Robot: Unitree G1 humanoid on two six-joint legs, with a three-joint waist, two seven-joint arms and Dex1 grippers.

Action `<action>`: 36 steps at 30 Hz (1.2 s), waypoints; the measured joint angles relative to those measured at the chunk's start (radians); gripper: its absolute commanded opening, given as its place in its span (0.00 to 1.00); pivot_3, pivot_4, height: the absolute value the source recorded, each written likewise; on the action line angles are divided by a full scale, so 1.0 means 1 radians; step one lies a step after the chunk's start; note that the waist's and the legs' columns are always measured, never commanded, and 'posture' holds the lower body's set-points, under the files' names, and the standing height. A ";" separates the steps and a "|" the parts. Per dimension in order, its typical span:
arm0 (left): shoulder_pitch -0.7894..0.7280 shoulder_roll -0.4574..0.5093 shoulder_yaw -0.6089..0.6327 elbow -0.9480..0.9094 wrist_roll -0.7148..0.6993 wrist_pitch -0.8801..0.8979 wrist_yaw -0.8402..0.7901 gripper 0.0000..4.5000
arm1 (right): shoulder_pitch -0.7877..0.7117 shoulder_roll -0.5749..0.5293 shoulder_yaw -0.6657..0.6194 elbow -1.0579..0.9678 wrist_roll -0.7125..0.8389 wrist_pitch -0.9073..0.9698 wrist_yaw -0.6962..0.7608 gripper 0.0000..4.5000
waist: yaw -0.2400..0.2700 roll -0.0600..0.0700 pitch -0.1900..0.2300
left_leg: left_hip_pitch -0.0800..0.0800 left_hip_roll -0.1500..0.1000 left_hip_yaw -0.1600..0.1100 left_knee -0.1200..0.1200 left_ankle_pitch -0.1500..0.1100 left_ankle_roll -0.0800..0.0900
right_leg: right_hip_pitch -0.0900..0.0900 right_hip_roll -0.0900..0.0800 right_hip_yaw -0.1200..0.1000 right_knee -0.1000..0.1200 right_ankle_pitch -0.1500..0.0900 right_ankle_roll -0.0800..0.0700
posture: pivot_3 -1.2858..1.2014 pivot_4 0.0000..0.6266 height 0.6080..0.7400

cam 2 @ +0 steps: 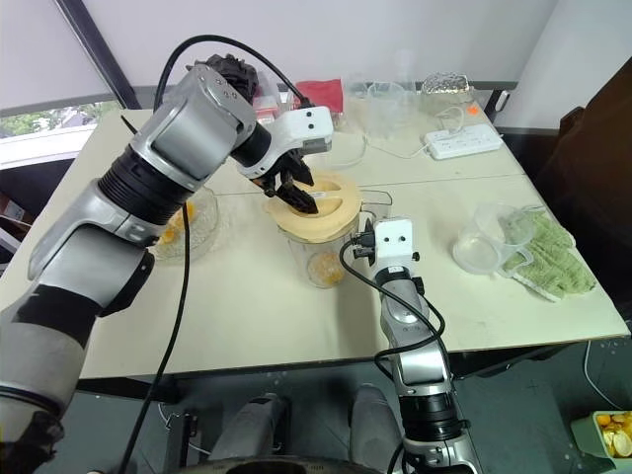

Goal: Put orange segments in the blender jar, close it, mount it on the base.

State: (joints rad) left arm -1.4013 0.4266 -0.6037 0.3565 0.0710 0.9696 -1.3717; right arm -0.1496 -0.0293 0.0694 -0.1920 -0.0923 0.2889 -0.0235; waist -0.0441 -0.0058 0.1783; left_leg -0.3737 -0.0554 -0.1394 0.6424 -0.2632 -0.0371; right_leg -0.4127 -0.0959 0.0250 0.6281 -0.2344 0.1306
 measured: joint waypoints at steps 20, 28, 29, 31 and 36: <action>0.076 -0.036 0.672 0.205 -0.333 -0.188 0.392 0.70 | 0.005 -0.034 -0.004 -0.025 0.018 -0.013 0.043 0.20 | -0.003 -0.001 0.013 | -0.001 0.000 0.003 -0.014 0.007 -0.012 | -0.010 -0.001 0.002 0.001 0.003 0.001 | 0.52 0.24 1.00; 0.817 0.037 0.714 -0.223 -0.315 -0.516 0.467 0.70 | -0.051 -0.078 -0.049 -0.053 0.054 0.077 0.071 0.20 | 0.008 -0.004 0.015 | -0.007 -0.001 0.004 -0.015 0.011 -0.019 | -0.015 -0.003 0.007 0.000 0.008 -0.005 | 0.52 0.24 1.00; 0.909 0.026 0.713 -0.267 -0.309 -0.556 0.488 0.70 | -0.071 -0.095 -0.066 -0.054 0.060 0.099 0.075 0.20 | 0.016 -0.004 0.015 | -0.009 -0.001 0.004 -0.013 0.011 -0.020 | -0.017 -0.003 0.006 -0.001 0.008 -0.005 | 0.52 0.24 1.00; 1.011 0.012 0.708 -0.314 -0.299 -0.597 0.522 0.70 | -0.108 -0.122 -0.107 -0.055 0.066 0.139 0.079 0.20 | 0.036 -0.006 0.016 | -0.016 -0.001 0.002 -0.011 0.013 -0.022 | -0.021 -0.003 0.003 -0.001 0.010 -0.007 | 0.52 0.24 1.00; 1.075 -0.036 0.706 -0.434 -0.299 -0.671 0.618 0.70 | -0.197 -0.159 -0.171 -0.066 0.100 0.223 0.094 0.20 | 0.049 -0.006 0.016 | -0.017 -0.001 0.002 -0.011 0.014 -0.023 | -0.022 -0.002 0.001 -0.002 0.011 -0.010 | 0.52 0.24 1.00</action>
State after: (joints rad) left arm -0.3261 0.3906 0.1020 -0.0774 -0.2280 0.2987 -0.7539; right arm -0.3463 -0.1884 -0.1013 -0.2579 0.0078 0.5116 0.0706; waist 0.0044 -0.0117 0.1942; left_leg -0.3908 -0.0565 -0.1372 0.6316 -0.2491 -0.0605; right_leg -0.4348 -0.0981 0.0264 0.6264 -0.2232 0.1205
